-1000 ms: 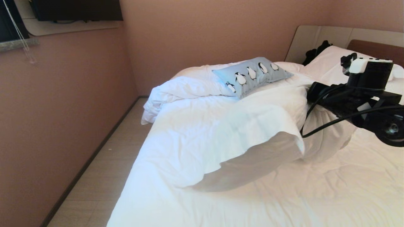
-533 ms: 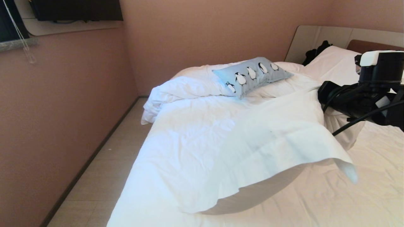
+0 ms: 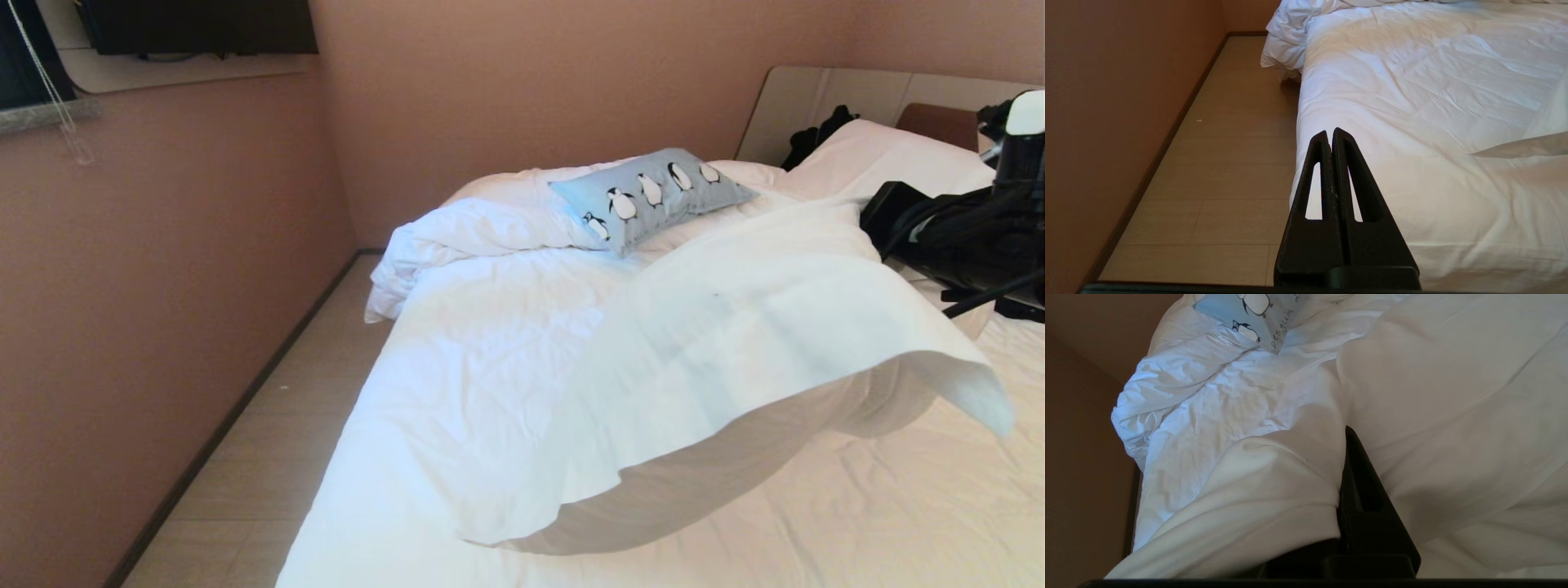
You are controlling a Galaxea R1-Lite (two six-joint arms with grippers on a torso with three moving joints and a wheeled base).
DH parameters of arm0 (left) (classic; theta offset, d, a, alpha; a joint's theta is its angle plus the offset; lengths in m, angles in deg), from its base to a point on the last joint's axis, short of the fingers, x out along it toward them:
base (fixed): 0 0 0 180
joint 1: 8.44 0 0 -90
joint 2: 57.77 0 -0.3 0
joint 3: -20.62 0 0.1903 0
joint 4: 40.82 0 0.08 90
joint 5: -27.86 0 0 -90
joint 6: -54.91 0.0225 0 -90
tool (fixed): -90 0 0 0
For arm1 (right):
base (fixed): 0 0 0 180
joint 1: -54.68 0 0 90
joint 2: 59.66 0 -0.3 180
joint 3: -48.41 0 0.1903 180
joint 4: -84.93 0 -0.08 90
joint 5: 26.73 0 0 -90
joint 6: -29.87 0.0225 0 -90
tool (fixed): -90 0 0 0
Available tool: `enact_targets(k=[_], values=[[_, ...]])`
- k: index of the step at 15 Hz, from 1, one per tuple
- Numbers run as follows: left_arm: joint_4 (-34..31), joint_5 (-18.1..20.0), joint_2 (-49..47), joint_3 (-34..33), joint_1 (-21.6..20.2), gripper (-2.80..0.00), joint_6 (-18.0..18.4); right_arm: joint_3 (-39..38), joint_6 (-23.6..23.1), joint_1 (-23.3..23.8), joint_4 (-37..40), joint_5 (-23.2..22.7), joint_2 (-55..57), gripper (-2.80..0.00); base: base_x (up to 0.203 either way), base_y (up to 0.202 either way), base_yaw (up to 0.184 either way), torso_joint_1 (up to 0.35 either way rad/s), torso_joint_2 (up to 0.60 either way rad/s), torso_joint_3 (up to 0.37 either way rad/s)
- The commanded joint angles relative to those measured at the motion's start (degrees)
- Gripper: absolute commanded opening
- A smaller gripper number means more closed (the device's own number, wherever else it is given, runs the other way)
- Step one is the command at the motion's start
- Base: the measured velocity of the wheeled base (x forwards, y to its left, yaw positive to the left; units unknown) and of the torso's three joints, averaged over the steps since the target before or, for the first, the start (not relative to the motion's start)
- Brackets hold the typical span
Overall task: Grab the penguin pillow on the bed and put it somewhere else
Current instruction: Pick up the pillow
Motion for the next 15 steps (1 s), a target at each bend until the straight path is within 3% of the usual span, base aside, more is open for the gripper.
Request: enact_targets(k=[1,11,15], values=[[0.00,0.00,0.02,-0.02,0.01,-2.80,-0.06,-0.09,0.12,-0.10,-0.13,-0.01,-1.53,-2.80,0.000,0.000,0.000,0.000,0.00,0.000],[0.00,-0.04,0.02,-0.03,0.01,-2.80,-0.01,0.09,0.12,0.07,-0.31,-3.26,-1.89,-2.80,0.000,0.000,0.000,0.000,0.00,0.000],[0.00,0.04,0.02,0.00,0.01,-2.80,-0.01,-0.90,0.83,0.07,-0.19,-7.62,-2.90,-2.80,0.000,0.000,0.000,0.000,0.00,0.000]])
